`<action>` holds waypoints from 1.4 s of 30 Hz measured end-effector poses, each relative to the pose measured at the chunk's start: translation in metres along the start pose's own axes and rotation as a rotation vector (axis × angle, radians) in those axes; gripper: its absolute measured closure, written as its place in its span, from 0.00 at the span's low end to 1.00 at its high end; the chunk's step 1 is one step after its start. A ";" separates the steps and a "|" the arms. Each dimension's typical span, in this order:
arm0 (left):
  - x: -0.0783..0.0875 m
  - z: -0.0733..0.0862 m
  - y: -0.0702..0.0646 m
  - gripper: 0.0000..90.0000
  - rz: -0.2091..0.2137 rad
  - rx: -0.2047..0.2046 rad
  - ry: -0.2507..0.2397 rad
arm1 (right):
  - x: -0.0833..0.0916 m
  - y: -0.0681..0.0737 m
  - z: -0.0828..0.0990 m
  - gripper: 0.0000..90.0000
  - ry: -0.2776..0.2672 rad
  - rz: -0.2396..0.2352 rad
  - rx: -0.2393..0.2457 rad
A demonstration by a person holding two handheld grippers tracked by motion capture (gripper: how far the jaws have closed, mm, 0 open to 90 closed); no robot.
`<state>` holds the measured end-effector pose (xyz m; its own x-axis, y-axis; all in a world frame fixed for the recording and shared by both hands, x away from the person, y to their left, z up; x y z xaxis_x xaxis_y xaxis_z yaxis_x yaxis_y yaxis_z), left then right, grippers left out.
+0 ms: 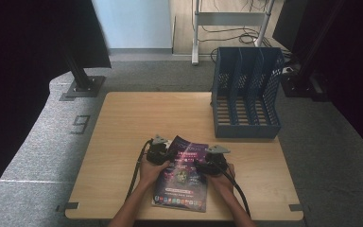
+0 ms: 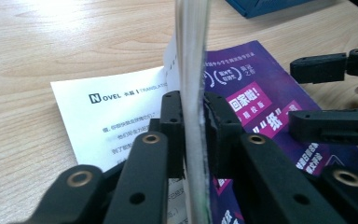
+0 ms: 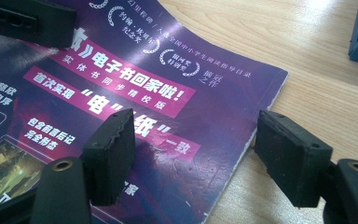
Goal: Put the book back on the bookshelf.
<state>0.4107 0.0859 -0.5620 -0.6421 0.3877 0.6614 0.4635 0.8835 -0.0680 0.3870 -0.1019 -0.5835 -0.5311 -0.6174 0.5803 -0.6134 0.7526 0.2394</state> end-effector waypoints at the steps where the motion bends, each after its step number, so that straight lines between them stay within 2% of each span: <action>1: 0.000 0.000 0.000 0.90 0.005 0.002 -0.002 | 0.000 0.000 0.000 0.32 0.000 0.000 0.000; 9: 0.003 -0.001 0.000 0.96 0.047 0.020 -0.023 | 0.000 0.000 0.000 0.32 0.000 0.001 0.002; 13: 0.005 -0.003 0.001 0.97 0.080 0.047 -0.029 | 0.000 0.000 0.000 0.32 0.000 0.000 0.001; 21: 0.004 -0.003 0.001 0.97 0.082 0.058 -0.022 | 0.000 0.000 0.000 0.32 0.000 -0.001 0.000; 26: 0.001 -0.002 0.002 0.95 0.081 0.064 -0.001 | 0.000 0.000 0.000 0.32 0.000 0.000 0.001; 30: 0.001 -0.003 0.001 0.95 0.077 0.055 0.001 | 0.000 0.000 0.000 0.32 0.000 0.000 0.000; 35: 0.004 -0.004 -0.001 0.97 0.081 0.039 -0.021 | 0.000 0.000 0.000 0.32 0.000 0.000 0.000; 39: 0.007 -0.004 -0.002 0.97 0.101 0.053 -0.041 | 0.000 0.000 0.000 0.32 0.000 -0.001 0.000; 42: 0.010 -0.006 -0.004 0.98 0.107 0.044 -0.061 | 0.000 0.000 0.000 0.32 0.001 -0.004 -0.001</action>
<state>0.4062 0.0849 -0.5511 -0.6272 0.4941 0.6020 0.5046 0.8466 -0.1692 0.3873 -0.1023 -0.5836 -0.5283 -0.6200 0.5800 -0.6147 0.7506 0.2424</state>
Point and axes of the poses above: each handheld gripper's, and its own axes: x roughly backward along the jaws, z roughly out of its underside, y roughly to its left, the point moved 5 cm from there along -x, roughly forward along the jaws, and after that the axes turned 14 degrees about -z, right-handed, at the moved point
